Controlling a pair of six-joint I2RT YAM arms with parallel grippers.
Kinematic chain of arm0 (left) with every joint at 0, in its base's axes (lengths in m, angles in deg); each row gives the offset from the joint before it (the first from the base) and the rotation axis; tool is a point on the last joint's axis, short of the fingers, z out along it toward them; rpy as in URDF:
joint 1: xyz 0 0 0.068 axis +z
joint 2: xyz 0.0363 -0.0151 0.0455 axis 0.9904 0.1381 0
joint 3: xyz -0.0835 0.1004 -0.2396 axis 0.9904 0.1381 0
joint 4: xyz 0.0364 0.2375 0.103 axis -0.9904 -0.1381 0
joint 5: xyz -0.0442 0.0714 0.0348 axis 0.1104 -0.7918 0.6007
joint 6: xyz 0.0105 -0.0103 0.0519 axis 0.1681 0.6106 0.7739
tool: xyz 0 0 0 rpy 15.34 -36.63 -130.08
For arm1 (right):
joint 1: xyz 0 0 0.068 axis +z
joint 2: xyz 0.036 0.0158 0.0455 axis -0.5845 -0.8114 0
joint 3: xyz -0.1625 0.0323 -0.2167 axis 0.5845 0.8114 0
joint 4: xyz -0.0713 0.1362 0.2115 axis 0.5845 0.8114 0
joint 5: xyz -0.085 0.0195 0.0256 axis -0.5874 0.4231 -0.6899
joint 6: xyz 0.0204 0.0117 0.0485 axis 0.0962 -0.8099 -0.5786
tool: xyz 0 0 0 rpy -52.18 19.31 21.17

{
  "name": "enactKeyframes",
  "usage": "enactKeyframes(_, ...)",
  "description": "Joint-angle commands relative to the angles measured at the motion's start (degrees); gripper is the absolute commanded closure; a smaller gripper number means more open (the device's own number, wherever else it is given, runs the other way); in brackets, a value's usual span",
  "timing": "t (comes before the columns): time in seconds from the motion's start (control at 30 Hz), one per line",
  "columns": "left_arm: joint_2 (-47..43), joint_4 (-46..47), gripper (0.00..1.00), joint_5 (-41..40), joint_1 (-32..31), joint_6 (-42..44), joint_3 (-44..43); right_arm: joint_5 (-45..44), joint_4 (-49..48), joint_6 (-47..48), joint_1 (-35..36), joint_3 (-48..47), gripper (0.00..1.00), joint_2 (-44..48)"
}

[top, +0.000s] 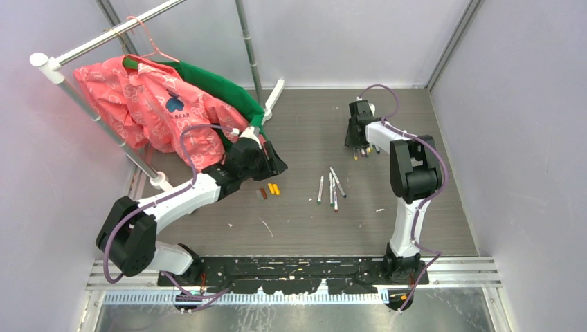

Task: Open the pen caps

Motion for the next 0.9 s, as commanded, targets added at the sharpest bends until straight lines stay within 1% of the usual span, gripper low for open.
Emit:
enactKeyframes(0.0,-2.0,2.9,0.43,-0.1,-0.2,-0.6,-0.3,1.6,2.0,-2.2,-0.1,-0.5,0.72,-0.1)
enactKeyframes(0.07,-2.6,2.7,0.43,-0.2,-0.3,-0.8,0.0,1.7,2.5,-3.0,-0.1,0.3,0.82,0.0)
enactKeyframes(0.23,-4.4,1.4,0.43,0.2,-0.3,-1.5,0.5,1.2,2.2,-3.4,0.5,3.1,0.98,1.6)
enactKeyframes(0.33,-6.1,0.3,0.43,0.3,-0.3,-1.9,1.2,1.0,1.5,-2.6,1.4,4.9,0.99,4.8)
enactKeyframes(0.47,-8.6,0.1,0.42,0.8,-0.5,-3.2,2.9,1.0,-0.3,-0.1,4.5,8.0,0.99,11.4)
enactKeyframes(0.63,-11.4,1.0,0.42,1.6,-1.9,-5.1,5.8,-1.0,-0.4,1.2,12.6,11.4,0.99,20.1)
enactKeyframes(0.8,-15.2,1.9,0.40,1.5,-4.5,-7.7,9.1,-2.0,-0.9,-1.7,20.4,17.5,0.99,29.8)
enactKeyframes(0.87,-16.9,2.8,0.40,1.2,-5.7,-9.1,10.5,-0.4,-1.9,-3.9,23.5,20.7,0.99,34.8)
